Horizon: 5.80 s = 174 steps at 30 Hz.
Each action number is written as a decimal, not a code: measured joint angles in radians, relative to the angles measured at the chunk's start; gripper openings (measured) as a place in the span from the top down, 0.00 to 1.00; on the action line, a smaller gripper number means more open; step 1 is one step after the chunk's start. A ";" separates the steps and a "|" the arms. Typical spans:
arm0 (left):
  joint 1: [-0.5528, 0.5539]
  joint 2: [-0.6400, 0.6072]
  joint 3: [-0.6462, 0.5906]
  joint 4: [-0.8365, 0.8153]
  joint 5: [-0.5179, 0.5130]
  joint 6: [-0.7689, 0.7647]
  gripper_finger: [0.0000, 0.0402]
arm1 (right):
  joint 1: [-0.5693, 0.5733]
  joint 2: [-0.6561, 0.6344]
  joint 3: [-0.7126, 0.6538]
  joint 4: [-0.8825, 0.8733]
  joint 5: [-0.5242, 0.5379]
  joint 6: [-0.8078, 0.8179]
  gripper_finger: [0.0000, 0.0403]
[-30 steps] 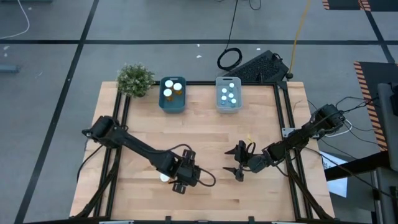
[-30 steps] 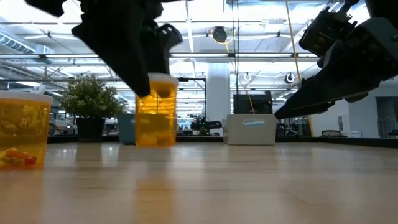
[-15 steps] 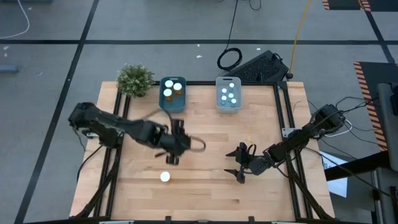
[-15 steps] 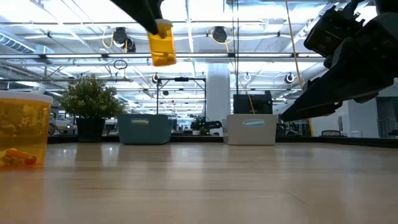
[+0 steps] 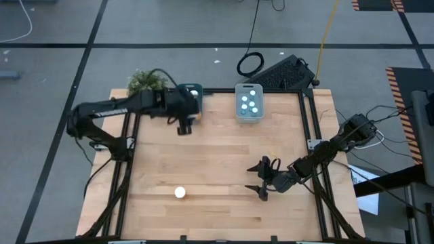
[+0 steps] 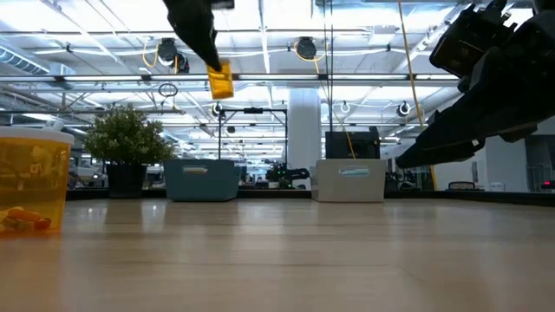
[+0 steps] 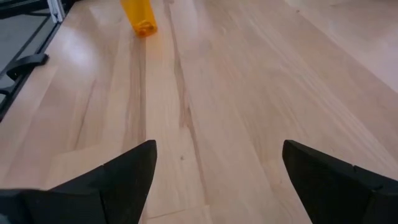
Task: Pick and place medicine bottles into bin by pill shape (circle, oval)
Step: Put the orange pill bottle into the green bin
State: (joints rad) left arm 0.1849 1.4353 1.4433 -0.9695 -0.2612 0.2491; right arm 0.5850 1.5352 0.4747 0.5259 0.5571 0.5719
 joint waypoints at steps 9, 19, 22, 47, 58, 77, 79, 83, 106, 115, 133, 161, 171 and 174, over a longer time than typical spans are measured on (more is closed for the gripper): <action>0.269 0.001 -0.181 0.223 0.169 0.103 0.43 | 0.016 0.000 0.000 -0.004 0.016 0.019 0.15; 0.423 0.005 -0.397 0.480 0.187 0.115 0.43 | 0.026 0.000 0.000 -0.003 0.049 0.019 0.15; 0.437 0.005 -0.435 0.528 0.209 0.115 0.43 | 0.024 0.000 0.000 -0.003 0.063 0.018 0.15; 0.485 0.245 -0.454 0.673 0.207 0.150 0.43 | 0.011 0.000 0.000 -0.006 0.075 -0.008 0.15; 0.483 0.246 -0.454 0.681 0.213 0.149 0.33 | 0.011 0.000 0.000 -0.005 0.074 -0.004 0.15; 0.398 0.088 -0.454 0.573 0.213 0.106 0.19 | 0.012 0.000 0.000 -0.007 0.073 0.012 0.15; 0.366 0.051 -0.454 0.530 0.216 0.076 0.19 | 0.012 0.000 0.000 -0.007 0.071 0.021 0.15; 0.264 -0.021 -0.454 0.427 0.244 0.011 0.19 | 0.017 0.000 0.000 -0.007 0.070 0.035 0.15; -0.588 -0.251 -0.455 0.244 0.025 -0.468 0.19 | 0.025 0.000 0.000 -0.007 0.074 0.042 0.15; -0.743 -0.237 -0.391 0.130 0.003 -0.620 0.19 | 0.010 0.000 0.000 -0.007 0.075 0.037 0.15; -0.784 0.163 -0.044 -0.210 0.243 -0.516 0.19 | 0.010 0.000 0.000 -0.007 0.075 0.030 0.15; -0.748 0.346 -0.170 -0.021 0.205 -0.489 0.19 | 0.013 0.000 0.000 -0.007 0.070 0.037 0.15; -0.744 0.346 -0.198 0.023 0.199 -0.478 0.23 | 0.013 0.000 0.000 -0.007 0.070 0.035 0.15; -0.744 0.346 -0.198 0.034 0.201 -0.478 0.30 | 0.013 0.000 0.000 -0.007 0.070 0.034 0.15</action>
State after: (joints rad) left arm -0.5594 1.7813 1.2453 -0.9360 -0.0602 -0.2286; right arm 0.5976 1.5352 0.4748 0.5191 0.6273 0.6061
